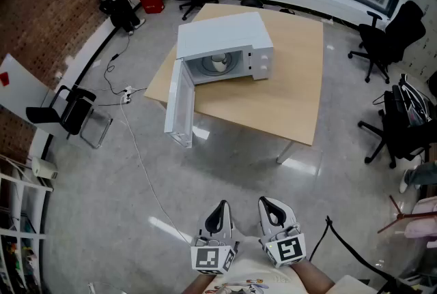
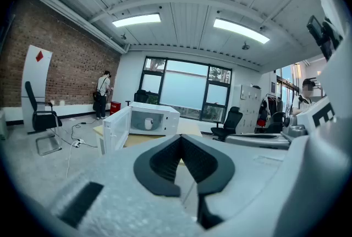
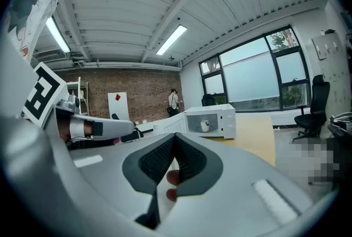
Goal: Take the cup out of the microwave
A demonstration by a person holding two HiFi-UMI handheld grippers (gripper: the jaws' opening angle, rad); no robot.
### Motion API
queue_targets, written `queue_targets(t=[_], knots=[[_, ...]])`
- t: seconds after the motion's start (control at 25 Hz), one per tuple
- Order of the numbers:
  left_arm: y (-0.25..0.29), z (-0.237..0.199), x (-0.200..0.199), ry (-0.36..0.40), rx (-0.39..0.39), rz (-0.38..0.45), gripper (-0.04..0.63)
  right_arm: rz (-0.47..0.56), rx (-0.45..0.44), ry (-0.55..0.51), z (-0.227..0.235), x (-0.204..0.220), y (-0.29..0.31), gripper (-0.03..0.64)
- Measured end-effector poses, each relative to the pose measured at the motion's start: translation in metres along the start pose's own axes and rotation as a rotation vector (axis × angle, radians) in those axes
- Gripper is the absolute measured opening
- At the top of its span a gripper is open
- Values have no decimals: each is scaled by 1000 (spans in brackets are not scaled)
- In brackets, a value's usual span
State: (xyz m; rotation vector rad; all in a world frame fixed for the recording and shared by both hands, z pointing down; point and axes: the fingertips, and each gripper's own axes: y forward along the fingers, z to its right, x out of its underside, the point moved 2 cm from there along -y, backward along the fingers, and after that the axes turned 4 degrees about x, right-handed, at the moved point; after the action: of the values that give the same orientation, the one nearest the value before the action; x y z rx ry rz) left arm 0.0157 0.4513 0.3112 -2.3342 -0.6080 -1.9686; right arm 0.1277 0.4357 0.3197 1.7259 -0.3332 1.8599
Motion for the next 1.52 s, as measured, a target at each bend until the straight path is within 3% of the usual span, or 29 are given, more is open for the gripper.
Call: queue_targets(t=[0.36,0.64,0.8,1.08,1.2,1.4,1.52], knots=[[21,20,0,-2,-11,-6,2,-4,-11,11,29,-1,-4,5],[46,27,1,-4,-59,26,2,17,-79,14,59,-4,8,6],[60,15,-8,-39,-87,39,2,2,-141,0,59,-6,35,6],[124,-31,-21,-70,-11,11,2,155,-259,-74,41,-43,137,6],[162,-73,-32,-95,6,6,2,140,-224,-46,46,-52,202,6],[223,-160,-60,-112,-16,-3,2,29,-67,-7,76,-57,302,6],[252,-188,-82,-94,-39,10,2,54,-2,19,91,-77,344,6]])
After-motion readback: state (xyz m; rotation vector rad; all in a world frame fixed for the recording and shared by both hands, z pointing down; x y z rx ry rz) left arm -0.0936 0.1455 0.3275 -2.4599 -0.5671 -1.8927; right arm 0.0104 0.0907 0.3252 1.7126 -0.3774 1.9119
